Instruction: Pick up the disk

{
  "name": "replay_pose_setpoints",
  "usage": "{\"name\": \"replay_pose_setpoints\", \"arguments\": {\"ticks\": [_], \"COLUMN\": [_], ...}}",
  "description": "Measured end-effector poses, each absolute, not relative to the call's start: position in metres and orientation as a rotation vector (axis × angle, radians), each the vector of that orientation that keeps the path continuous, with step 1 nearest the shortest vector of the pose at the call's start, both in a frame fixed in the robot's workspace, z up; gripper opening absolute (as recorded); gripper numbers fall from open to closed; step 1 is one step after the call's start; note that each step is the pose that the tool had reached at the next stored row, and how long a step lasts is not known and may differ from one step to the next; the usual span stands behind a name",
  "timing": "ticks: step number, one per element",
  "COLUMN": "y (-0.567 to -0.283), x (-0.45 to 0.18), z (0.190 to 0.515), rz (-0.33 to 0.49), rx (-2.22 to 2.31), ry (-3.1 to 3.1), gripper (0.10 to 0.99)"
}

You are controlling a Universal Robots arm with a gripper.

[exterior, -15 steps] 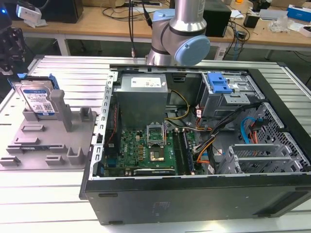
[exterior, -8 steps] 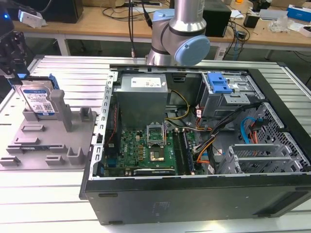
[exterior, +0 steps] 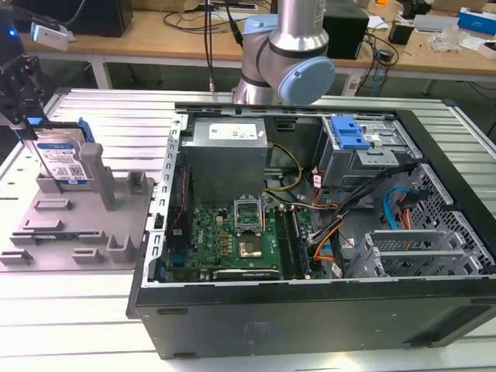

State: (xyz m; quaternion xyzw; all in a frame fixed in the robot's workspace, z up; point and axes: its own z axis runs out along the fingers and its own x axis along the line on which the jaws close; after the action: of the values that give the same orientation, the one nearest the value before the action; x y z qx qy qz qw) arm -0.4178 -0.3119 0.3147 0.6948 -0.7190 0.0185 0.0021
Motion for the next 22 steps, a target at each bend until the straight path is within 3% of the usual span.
{"name": "replay_pose_setpoints", "arguments": {"ticks": [22], "y": [-0.31], "x": [-0.418], "z": [0.3], "rz": [0.058], "rx": [2.182], "ry": [-2.254], "gripper": [0.482]}}
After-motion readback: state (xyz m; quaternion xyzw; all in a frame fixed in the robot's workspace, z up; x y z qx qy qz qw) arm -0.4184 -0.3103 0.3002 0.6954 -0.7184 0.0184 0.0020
